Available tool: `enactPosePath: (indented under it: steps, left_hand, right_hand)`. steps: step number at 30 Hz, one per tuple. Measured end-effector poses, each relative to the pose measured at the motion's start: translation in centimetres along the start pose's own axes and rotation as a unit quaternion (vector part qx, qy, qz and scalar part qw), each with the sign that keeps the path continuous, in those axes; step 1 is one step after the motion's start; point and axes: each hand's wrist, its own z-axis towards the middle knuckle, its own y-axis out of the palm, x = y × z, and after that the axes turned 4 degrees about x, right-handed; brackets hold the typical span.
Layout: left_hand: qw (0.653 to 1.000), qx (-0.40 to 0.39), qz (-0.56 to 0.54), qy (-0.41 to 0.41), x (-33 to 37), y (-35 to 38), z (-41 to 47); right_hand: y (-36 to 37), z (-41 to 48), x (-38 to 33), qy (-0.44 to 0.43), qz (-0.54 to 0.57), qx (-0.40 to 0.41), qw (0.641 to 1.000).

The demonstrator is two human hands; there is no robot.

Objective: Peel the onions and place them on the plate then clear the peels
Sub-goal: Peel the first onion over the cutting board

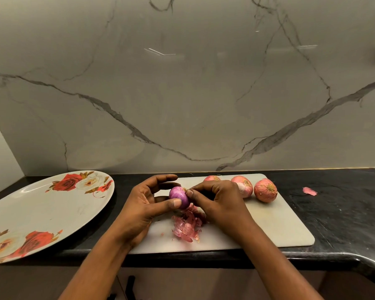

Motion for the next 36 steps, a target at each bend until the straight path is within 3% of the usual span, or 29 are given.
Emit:
enactPosePath:
  steps: [7,18,31,36]
  left_hand:
    - [1.000,-0.011,-0.003,-0.001,0.08,0.09,-0.11]
    - [1.000,-0.017,-0.019,-0.004,0.12,0.04,-0.03]
    - [0.999,-0.024,-0.028,-0.013,0.18,-0.13,0.10]
    - [0.998,-0.018,-0.054,-0.015,0.05,-0.13,0.11]
  right_hand:
    - [-0.09,-0.16,-0.24,-0.022,-0.043,0.006,0.999]
    - [-0.32,-0.03,-0.10,0.039,0.063,0.001,0.997]
    - [-0.31,-0.08,0.01,0.018,0.042,0.005,0.999]
    - [-0.06,0.09,0.11,0.054,0.084,0.018,0.995]
